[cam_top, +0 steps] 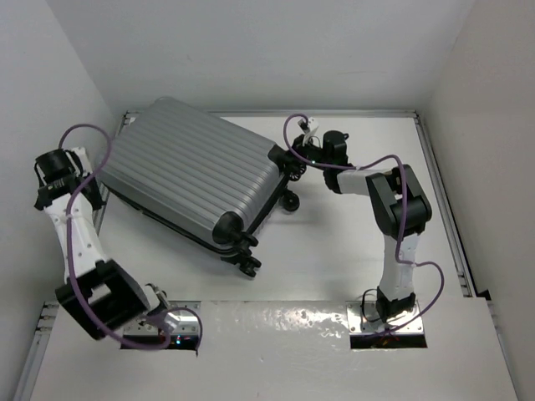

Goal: Pack the luggage

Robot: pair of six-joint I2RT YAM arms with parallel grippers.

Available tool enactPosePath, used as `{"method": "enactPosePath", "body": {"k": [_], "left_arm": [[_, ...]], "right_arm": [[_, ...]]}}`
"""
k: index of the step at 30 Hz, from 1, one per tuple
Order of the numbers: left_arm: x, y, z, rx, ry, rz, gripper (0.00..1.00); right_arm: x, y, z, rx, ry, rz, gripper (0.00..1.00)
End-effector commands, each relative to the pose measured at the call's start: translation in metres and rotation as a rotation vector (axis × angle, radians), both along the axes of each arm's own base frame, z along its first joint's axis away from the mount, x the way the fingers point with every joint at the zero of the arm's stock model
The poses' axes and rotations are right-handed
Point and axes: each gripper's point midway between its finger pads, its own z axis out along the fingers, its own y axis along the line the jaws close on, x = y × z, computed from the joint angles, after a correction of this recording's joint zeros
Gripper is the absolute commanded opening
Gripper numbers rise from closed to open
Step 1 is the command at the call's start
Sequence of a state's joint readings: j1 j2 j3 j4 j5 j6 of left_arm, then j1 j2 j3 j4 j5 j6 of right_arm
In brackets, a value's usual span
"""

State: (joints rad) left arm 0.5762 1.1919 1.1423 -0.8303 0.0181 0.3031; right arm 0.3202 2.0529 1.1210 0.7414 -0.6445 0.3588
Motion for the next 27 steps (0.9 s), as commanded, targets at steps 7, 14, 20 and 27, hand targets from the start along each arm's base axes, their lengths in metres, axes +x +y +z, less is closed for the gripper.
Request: {"method": "enactPosePath", "body": {"k": [7, 14, 20, 27], "left_arm": [[0.13, -0.012, -0.07, -0.064, 0.024, -0.125, 0.08], [0.224, -0.161, -0.08, -0.046, -0.048, -0.746, 0.22], [0.215, -0.294, -0.042, -0.186, -0.175, -1.32, 0.33], [0.259, -0.253, 0.101, -0.254, -0.512, -1.008, 0.42]], "right_arm": [[-0.08, 0.046, 0.038, 0.007, -0.108, 0.171, 0.0], [-0.17, 0.059, 0.025, 0.026, -0.056, 0.17, 0.0], [-0.215, 0.07, 0.032, 0.081, -0.018, 0.132, 0.0], [-0.183, 0.075, 0.036, 0.051, -0.062, 0.037, 0.0]]}}
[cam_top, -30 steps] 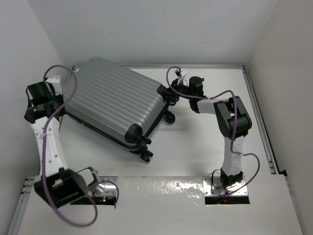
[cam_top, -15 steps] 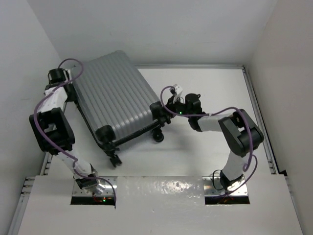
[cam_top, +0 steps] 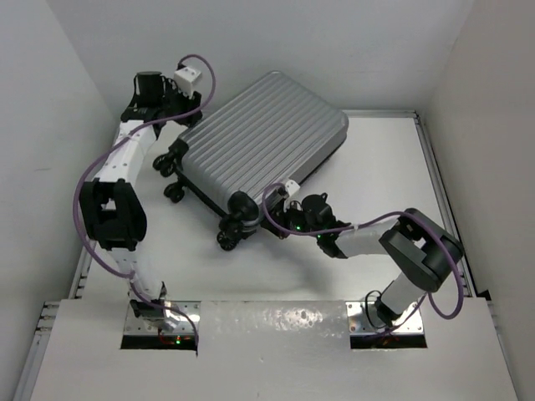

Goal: Pack the luggage

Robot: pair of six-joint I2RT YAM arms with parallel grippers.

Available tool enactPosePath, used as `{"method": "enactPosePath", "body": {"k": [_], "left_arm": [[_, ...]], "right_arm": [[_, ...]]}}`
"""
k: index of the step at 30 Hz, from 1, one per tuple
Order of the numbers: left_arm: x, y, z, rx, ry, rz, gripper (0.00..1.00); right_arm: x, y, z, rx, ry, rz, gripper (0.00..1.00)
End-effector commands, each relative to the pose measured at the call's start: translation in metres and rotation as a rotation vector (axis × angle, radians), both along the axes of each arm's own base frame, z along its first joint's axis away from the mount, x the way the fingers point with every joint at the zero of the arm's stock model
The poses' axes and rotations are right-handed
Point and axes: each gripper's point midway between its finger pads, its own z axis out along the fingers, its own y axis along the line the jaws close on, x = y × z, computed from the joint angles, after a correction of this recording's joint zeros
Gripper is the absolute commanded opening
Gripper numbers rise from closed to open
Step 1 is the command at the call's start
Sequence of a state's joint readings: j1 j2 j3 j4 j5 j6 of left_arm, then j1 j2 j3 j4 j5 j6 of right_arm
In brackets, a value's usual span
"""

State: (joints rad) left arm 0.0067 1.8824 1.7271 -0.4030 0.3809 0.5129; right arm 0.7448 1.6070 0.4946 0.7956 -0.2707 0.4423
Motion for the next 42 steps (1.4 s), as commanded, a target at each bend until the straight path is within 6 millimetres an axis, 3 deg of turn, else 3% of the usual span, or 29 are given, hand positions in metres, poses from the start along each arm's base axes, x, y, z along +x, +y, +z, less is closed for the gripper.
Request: {"method": "enactPosePath", "body": {"k": [1, 2, 3, 4, 5, 7, 8, 9, 11, 12, 14, 15, 17, 18, 19, 20, 21, 22, 25, 30, 31, 34, 37, 42], "left_arm": [[-0.029, -0.016, 0.082, -0.295, -0.042, 0.0, 0.44], [-0.033, 0.0, 0.117, -0.31, -0.128, 0.072, 0.44], [-0.037, 0.014, 0.139, -0.27, -0.188, 0.128, 0.43], [-0.049, 0.019, 0.14, -0.198, -0.18, 0.142, 0.35], [-0.071, 0.016, 0.165, -0.059, -0.258, 0.067, 0.35], [-0.108, -0.016, 0.155, 0.044, -0.235, -0.089, 0.37], [-0.148, -0.023, 0.152, 0.128, -0.223, -0.195, 0.39], [-0.171, -0.033, 0.127, 0.142, -0.163, -0.279, 0.41], [-0.231, -0.045, 0.109, 0.167, -0.106, -0.429, 0.45], [-0.247, -0.049, 0.082, 0.186, -0.055, -0.48, 0.46], [-0.272, -0.05, 0.069, 0.188, -0.036, -0.479, 0.5], [-0.282, -0.051, 0.043, 0.194, 0.027, -0.488, 0.52], [-0.29, -0.052, 0.027, 0.189, 0.064, -0.465, 0.57], [-0.294, -0.057, 0.013, 0.193, 0.094, -0.474, 0.62], [-0.292, -0.056, 0.01, 0.213, 0.093, -0.46, 0.74], [-0.293, -0.064, 0.008, 0.21, 0.102, -0.465, 0.81], [-0.292, -0.067, 0.004, 0.217, 0.112, -0.45, 0.86], [-0.289, -0.067, 0.0, 0.245, 0.124, -0.426, 0.98], [-0.296, -0.086, -0.005, 0.222, 0.153, -0.44, 1.0], [-0.296, -0.096, -0.026, 0.188, 0.226, -0.403, 1.0], [-0.29, -0.097, -0.029, 0.185, 0.231, -0.382, 1.0], [-0.282, -0.099, -0.037, 0.181, 0.253, -0.344, 1.0], [-0.278, -0.099, -0.043, 0.19, 0.271, -0.334, 1.0], [-0.29, -0.105, -0.057, 0.201, 0.314, -0.384, 1.0]], "right_arm": [[0.033, 0.03, 0.073, 0.169, -0.185, -0.02, 0.0], [0.04, 0.023, 0.07, 0.169, -0.178, -0.055, 0.0], [0.043, 0.019, 0.074, 0.193, -0.18, -0.075, 0.0], [0.045, 0.014, 0.077, 0.201, -0.185, -0.095, 0.0], [0.046, 0.007, 0.074, 0.197, -0.183, -0.115, 0.0], [0.045, 0.003, 0.073, 0.185, -0.19, -0.118, 0.0], [0.042, 0.002, 0.075, 0.183, -0.197, -0.11, 0.0], [0.039, 0.001, 0.074, 0.176, -0.197, -0.103, 0.0], [0.036, -0.002, 0.073, 0.168, -0.199, -0.097, 0.0], [0.033, -0.003, 0.07, 0.15, -0.206, -0.08, 0.0], [0.031, -0.007, 0.062, 0.128, -0.196, -0.087, 0.0], [0.032, -0.009, 0.059, 0.118, -0.195, -0.1, 0.0], [0.03, -0.012, 0.053, 0.103, -0.186, -0.101, 0.0], [0.028, -0.013, 0.052, 0.092, -0.203, -0.09, 0.11], [0.024, -0.013, 0.05, 0.082, -0.217, -0.064, 0.23], [0.019, -0.017, 0.043, 0.063, -0.217, -0.057, 0.41], [0.017, -0.02, 0.041, 0.053, -0.229, -0.056, 0.48], [0.016, -0.023, 0.038, 0.042, -0.23, -0.064, 0.54], [0.013, -0.029, 0.029, 0.011, -0.234, -0.075, 0.63], [0.02, -0.013, 0.035, 0.017, -0.274, -0.104, 0.65], [0.019, -0.007, 0.029, 0.007, -0.263, -0.102, 0.65], [0.03, 0.005, 0.037, 0.034, -0.274, -0.145, 0.64], [0.044, 0.005, 0.039, 0.074, -0.27, -0.233, 0.59], [0.063, 0.016, 0.049, 0.105, -0.283, -0.278, 0.51]]}}
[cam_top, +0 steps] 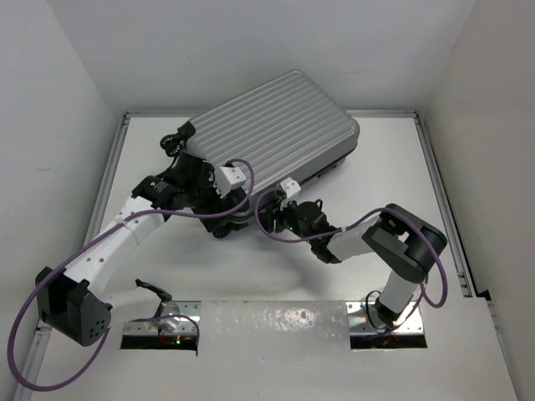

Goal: Pack the luggage

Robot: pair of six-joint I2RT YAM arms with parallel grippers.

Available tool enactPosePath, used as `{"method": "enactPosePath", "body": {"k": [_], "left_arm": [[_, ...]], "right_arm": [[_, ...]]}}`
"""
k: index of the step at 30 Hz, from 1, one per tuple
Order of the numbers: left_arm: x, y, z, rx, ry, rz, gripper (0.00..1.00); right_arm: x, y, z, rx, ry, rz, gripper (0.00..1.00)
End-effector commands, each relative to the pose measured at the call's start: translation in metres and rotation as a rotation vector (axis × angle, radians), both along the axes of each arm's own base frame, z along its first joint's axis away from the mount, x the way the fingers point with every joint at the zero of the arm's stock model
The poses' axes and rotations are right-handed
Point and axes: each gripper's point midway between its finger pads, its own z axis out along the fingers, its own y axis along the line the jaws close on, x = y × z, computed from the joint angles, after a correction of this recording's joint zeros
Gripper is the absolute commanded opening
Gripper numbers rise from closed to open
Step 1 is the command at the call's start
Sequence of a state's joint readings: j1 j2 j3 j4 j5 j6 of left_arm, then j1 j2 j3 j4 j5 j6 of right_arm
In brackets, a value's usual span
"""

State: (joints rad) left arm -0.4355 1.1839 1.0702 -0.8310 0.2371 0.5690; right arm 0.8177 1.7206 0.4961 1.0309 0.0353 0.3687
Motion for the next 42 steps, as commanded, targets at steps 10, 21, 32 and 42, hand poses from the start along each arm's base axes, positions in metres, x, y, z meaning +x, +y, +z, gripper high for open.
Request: {"method": "enactPosePath", "body": {"k": [10, 21, 32, 42], "left_arm": [[-0.01, -0.025, -0.017, -0.016, 0.037, -0.031, 0.75], [-0.005, -0.017, -0.022, 0.031, 0.019, -0.008, 0.43], [0.003, -0.018, -0.013, 0.016, -0.013, 0.013, 0.0], [0.002, 0.01, -0.008, 0.104, -0.065, 0.042, 0.0]], "right_arm": [[0.034, 0.018, 0.058, 0.182, -0.133, -0.085, 0.12], [0.028, 0.021, 0.077, 0.205, -0.172, -0.043, 0.21], [0.036, 0.03, 0.088, 0.282, -0.148, -0.061, 0.0], [0.062, -0.054, 0.061, 0.154, -0.092, -0.383, 0.0]]}}
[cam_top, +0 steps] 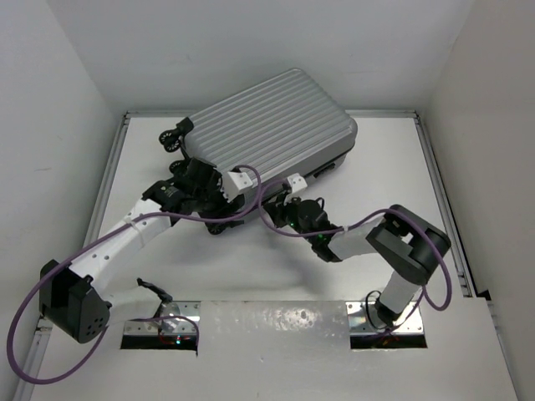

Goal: Pack the luggage

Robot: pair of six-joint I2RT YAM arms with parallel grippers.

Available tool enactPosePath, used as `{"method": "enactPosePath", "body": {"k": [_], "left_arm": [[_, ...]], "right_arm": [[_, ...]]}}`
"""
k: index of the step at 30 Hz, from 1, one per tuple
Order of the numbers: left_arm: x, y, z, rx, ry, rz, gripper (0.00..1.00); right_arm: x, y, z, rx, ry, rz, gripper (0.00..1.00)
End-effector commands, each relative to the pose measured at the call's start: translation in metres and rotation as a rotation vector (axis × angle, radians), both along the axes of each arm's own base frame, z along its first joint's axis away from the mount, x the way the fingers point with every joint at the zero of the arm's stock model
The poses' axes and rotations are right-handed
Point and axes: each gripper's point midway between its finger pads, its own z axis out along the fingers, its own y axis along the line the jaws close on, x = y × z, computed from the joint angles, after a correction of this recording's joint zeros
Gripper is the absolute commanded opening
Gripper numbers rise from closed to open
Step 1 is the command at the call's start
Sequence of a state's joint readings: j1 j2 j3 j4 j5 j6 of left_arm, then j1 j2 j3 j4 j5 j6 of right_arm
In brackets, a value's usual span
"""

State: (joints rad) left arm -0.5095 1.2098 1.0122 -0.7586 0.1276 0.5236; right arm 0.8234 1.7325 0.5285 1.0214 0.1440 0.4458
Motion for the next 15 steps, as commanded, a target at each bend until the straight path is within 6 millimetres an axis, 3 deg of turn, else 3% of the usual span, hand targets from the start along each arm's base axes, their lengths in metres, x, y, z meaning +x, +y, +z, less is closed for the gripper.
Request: {"method": "enactPosePath", "body": {"k": [1, 5, 7, 10, 12, 13, 15], "left_arm": [[-0.002, 0.02, 0.015, 0.048, -0.063, 0.014, 0.0], [0.005, 0.045, 0.025, 0.154, -0.147, 0.057, 0.0], [0.006, 0.053, 0.032, 0.187, -0.176, 0.064, 0.0], [0.005, 0.064, 0.044, 0.231, -0.235, 0.046, 0.0], [0.004, 0.068, 0.048, 0.241, -0.25, 0.056, 0.0], [0.002, 0.071, 0.049, 0.249, -0.253, 0.06, 0.0], [0.001, 0.073, 0.053, 0.242, -0.255, 0.068, 0.0]], "right_arm": [[0.048, -0.061, 0.053, 0.099, -0.104, -0.299, 0.0], [0.064, -0.123, 0.045, 0.078, -0.069, -0.466, 0.0], [0.071, -0.144, 0.042, 0.064, -0.054, -0.513, 0.0], [0.101, -0.194, 0.046, 0.062, -0.049, -0.61, 0.0], [0.112, -0.206, 0.045, 0.03, -0.044, -0.608, 0.0], [0.12, -0.221, 0.046, 0.015, -0.045, -0.639, 0.0], [0.132, -0.229, 0.048, -0.007, -0.053, -0.63, 0.0]]}}
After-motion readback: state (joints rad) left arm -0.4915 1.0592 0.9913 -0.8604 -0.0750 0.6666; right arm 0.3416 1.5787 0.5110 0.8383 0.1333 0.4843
